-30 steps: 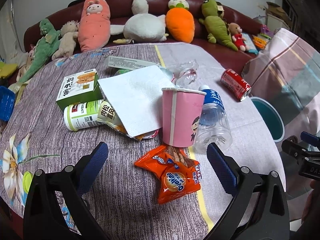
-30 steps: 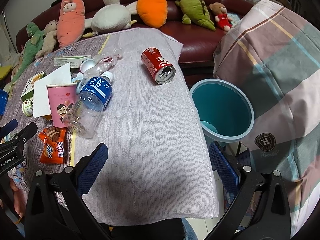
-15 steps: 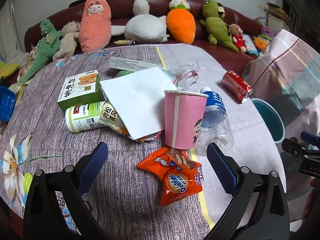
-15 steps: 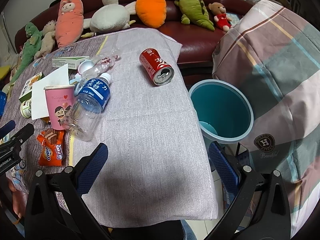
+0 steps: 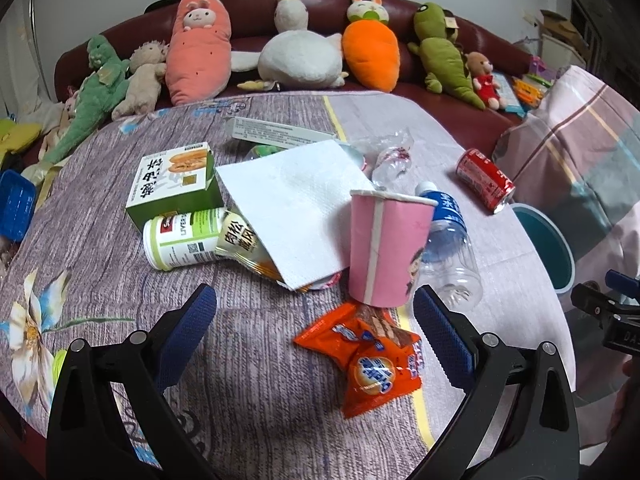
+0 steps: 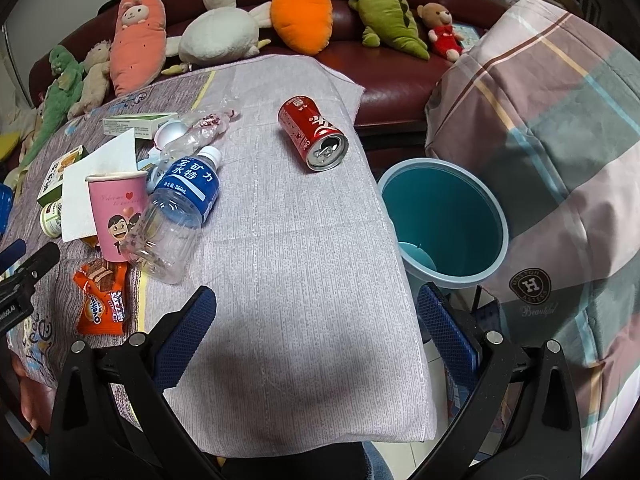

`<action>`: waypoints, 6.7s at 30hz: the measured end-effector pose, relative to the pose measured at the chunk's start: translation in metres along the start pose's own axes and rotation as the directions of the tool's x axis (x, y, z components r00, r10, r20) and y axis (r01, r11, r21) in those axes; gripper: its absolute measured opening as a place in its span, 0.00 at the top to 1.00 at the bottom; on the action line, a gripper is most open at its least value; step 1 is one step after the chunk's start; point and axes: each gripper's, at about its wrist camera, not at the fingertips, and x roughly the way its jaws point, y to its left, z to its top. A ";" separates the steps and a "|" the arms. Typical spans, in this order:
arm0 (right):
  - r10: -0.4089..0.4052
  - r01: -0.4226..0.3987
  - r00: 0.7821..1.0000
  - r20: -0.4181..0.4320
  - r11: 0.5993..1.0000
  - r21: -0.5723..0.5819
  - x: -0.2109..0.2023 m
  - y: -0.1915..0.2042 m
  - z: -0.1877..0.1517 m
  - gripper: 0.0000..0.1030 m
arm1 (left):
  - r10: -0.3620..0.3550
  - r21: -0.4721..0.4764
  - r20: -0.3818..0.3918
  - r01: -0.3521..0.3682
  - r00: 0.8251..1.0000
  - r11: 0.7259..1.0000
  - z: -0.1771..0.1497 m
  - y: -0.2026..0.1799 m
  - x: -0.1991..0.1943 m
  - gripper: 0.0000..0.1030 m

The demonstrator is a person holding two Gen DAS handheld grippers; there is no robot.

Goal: Collect trash
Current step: 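Grasp the pink paper cup with the left tool while the right tool grasps the blue-labelled water bottle, then carry the bottle and cup to the teal bin and release both, then return both tools to the table and grasp the green-and-white medicine box with the right tool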

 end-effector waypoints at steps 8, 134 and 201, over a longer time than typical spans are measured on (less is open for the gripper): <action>0.016 -0.016 1.000 -0.004 1.000 0.003 0.008 0.001 0.014 0.06 | -0.025 0.067 -0.032 0.027 0.999 0.997 0.025 -0.005 0.020 0.04; 0.118 -0.063 0.987 -0.107 0.906 0.419 0.108 -0.253 0.083 0.28 | -0.410 0.389 -0.351 0.529 0.842 0.754 0.081 -0.328 0.136 0.41; 0.187 -0.228 0.972 -0.140 0.892 -0.391 0.055 0.154 0.160 0.19 | 0.003 -0.154 -0.158 -0.028 0.987 0.988 0.087 0.127 0.061 0.04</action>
